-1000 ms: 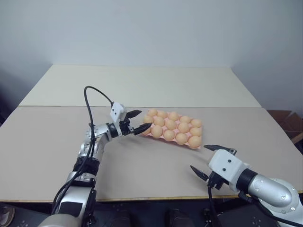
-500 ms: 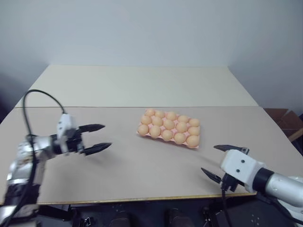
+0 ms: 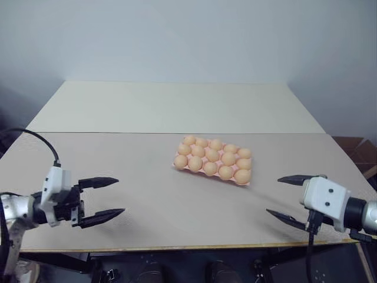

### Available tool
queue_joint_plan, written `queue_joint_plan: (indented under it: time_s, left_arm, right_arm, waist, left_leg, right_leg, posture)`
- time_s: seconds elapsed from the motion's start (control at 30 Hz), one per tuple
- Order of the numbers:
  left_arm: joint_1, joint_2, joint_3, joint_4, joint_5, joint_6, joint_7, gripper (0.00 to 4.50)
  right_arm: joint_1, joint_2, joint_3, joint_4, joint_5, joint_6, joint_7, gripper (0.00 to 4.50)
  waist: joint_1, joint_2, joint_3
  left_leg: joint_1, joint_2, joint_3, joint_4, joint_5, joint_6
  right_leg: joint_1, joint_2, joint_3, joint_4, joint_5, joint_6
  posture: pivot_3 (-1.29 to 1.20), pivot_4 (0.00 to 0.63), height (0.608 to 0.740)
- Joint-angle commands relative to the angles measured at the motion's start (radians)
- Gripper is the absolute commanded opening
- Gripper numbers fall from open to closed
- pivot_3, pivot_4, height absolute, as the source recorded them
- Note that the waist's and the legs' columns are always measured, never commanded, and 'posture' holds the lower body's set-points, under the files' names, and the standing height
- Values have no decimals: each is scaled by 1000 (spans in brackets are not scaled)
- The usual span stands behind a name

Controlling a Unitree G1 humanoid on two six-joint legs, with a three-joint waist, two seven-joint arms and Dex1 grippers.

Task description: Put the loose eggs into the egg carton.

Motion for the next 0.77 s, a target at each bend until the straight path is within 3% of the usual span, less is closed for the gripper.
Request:
queue_joint_plan:
  time_s: [0.03, 0.23, 0.47, 0.77]
  left_arm:
    - [12, -10, 9, -99, 12, 73, 143, 4488]
    - [-51, 23, 14, -118, 2, 223, 285, 4488]
    - [-50, 23, 63, -178, -86, 338, 348, 4488]
    - [-35, 30, 73, -145, -158, 328, 259, 4488]
  right_arm:
    - [-39, -14, 15, 6, 7, 4, -25, 4500]
    - [-47, -9, 79, 4, 5, 10, -46, 4500]
    - [-72, -68, 70, 53, 20, -13, 10, 4500]
    - [-79, -63, 94, 63, 16, -26, 9, 4500]
  waist:
    - [1, 0, 0]
    - [4, 0, 0]
    - [-2, 0, 0]
    - [4, 0, 0]
  left_leg:
    - [0, 0, 0, 0, 0, 0]
    - [0, 0, 0, 0, 0, 0]
    - [0, 0, 0, 0, 0, 0]
    - [0, 0, 1, 0, 0, 0]
  right_leg:
    - [0, 0, 0, 0, 0, 0]
    - [0, 0, 0, 0, 0, 0]
    - [0, 0, 0, 0, 0, 0]
    - [0, 0, 0, 1, 0, 0]
  posture:
    - [0, 150, 740]
    - [0, 150, 740]
    - [0, 150, 740]
    - [0, 150, 740]
